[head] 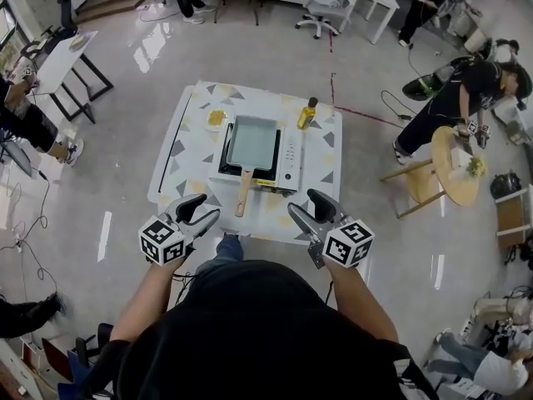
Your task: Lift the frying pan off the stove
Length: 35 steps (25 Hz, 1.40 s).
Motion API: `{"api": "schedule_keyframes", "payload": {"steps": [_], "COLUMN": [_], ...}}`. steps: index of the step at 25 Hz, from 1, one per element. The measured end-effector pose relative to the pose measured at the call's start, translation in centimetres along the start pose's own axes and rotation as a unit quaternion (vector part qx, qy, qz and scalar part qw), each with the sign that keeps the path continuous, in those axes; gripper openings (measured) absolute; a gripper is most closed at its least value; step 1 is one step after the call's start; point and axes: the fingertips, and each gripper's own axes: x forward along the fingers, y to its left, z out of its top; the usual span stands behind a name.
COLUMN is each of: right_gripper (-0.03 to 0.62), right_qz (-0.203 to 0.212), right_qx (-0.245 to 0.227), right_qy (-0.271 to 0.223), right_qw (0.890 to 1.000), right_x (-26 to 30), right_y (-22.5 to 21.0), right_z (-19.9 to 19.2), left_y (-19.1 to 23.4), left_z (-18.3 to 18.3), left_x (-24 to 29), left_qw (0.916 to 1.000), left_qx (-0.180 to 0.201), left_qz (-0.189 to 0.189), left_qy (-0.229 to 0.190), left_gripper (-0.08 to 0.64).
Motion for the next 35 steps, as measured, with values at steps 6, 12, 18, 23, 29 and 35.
{"api": "schedule_keyframes", "payload": {"steps": [6,12,18,23,29,35], "right_gripper": [0.325,0.327,0.327,0.327,0.324,0.311], "right_qz": [-0.01,-0.019,-0.018,-0.01,0.006,0.023], "right_qx": [0.009,0.019,0.035,0.053,0.075,0.101], "right_qy": [0.003,0.021,0.038,0.051,0.069,0.09], "right_qw": [1.0,0.999,0.998,0.997,0.995,0.991], "right_x": [1.9,3.7,5.5,7.4,9.8,11.8], "right_y": [-1.4,-2.8,-4.1,-4.6,-5.0,-5.1], "right_z": [0.4,-0.7,-1.6,-2.5,-4.0,-5.5], "left_y": [1.8,3.5,4.9,5.2,5.4,5.7], "left_z": [0.0,-0.2,-0.4,-1.1,-3.3,-5.3], "left_x": [1.8,3.7,5.6,7.2,8.8,10.0], "left_qw": [0.9998,0.9991,0.9981,0.9958,0.9909,0.9813], "left_qx": [-0.009,-0.02,-0.035,-0.052,-0.081,-0.132], "left_qz": [-0.017,-0.03,-0.039,-0.058,-0.072,-0.093], "left_qy": [0.009,0.021,0.034,0.047,0.08,0.104], "left_gripper": [0.212,0.213,0.215,0.215,0.218,0.224]}}
